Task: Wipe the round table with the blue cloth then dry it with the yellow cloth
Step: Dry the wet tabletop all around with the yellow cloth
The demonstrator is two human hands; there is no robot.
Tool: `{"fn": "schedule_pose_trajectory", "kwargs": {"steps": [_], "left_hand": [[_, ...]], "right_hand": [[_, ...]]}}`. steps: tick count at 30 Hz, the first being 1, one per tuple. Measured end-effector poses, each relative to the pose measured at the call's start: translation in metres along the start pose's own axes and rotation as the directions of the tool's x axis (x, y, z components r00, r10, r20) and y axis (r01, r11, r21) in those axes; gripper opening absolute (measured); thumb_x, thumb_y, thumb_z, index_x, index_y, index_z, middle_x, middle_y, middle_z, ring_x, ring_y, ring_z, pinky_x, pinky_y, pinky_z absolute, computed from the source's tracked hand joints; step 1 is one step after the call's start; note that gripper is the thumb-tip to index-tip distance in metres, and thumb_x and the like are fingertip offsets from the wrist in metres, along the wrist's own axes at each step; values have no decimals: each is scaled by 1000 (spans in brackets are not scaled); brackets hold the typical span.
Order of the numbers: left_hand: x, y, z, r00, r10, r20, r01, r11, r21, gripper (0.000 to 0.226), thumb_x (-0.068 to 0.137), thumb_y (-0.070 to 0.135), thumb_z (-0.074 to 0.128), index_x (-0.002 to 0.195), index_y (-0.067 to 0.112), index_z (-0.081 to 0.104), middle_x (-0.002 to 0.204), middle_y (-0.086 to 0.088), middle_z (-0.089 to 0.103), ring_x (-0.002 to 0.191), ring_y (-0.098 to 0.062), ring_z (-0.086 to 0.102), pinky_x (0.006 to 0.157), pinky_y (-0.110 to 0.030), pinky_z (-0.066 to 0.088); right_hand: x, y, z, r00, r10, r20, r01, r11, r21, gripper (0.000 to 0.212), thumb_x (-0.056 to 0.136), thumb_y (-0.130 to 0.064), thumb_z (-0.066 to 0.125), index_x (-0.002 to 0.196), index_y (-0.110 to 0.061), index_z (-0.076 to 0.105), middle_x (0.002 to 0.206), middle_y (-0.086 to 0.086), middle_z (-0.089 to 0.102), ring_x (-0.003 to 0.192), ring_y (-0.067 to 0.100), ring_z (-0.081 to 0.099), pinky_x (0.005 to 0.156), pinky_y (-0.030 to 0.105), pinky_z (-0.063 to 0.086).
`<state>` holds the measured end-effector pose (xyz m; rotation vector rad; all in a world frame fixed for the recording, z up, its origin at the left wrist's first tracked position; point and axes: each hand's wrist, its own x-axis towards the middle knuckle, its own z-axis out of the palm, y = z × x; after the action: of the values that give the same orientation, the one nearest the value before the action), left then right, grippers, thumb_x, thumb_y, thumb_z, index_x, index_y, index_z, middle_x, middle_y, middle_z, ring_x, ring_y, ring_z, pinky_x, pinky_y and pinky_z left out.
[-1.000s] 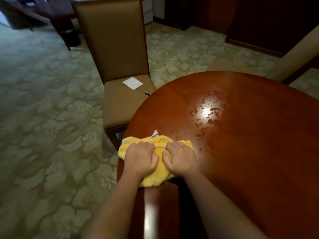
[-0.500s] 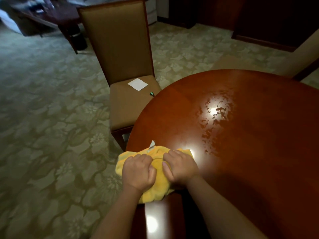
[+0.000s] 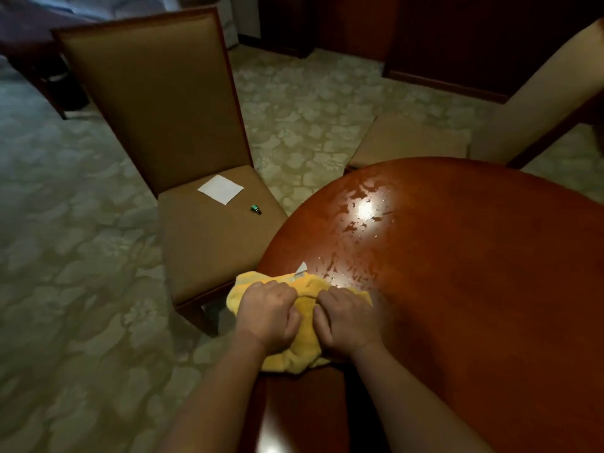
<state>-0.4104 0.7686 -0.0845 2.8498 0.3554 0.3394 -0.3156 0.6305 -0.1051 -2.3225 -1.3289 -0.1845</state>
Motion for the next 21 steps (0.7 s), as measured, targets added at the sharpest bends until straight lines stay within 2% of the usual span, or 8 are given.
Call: {"fn": "schedule_pose_trajectory", "kwargs": {"steps": [4, 8, 15, 21], "left_hand": [[40, -17, 5, 997, 79, -21, -80, 996, -43, 22, 69, 29, 40, 56, 14, 50, 53, -3, 51, 47, -25, 48, 46, -32, 39], [75, -29, 11, 990, 138, -17, -138, 990, -8, 24, 70, 30, 39, 56, 14, 51, 54, -4, 52, 48, -26, 50, 47, -28, 37], [122, -46, 22, 969, 244, -34, -245, 969, -25, 25, 71, 29, 39, 56, 12, 51, 55, -6, 53, 49, -27, 52, 49, -30, 37], [141, -54, 29, 958, 263, -112, -269, 963, -35, 27, 71, 28, 38, 54, 11, 50, 52, -7, 51, 45, -27, 49, 46, -29, 35]], "right_hand": [[27, 9, 5, 995, 85, -46, -87, 995, -43, 27, 79, -35, 42, 70, -15, 56, 66, 1, 55, 58, 22, 54, 46, 25, 35], [53, 21, 9, 990, 131, -59, -134, 988, -70, 27, 80, -35, 41, 69, -15, 56, 65, 1, 55, 58, 23, 55, 46, 24, 34], [83, 39, 17, 976, 198, -87, -206, 973, -100, 27, 81, -36, 41, 70, -15, 55, 67, 1, 55, 60, 24, 57, 46, 24, 33], [99, 46, 22, 965, 238, -108, -250, 961, -119, 29, 81, -37, 39, 70, -14, 55, 67, 3, 57, 61, 27, 57, 50, 25, 29]]}}
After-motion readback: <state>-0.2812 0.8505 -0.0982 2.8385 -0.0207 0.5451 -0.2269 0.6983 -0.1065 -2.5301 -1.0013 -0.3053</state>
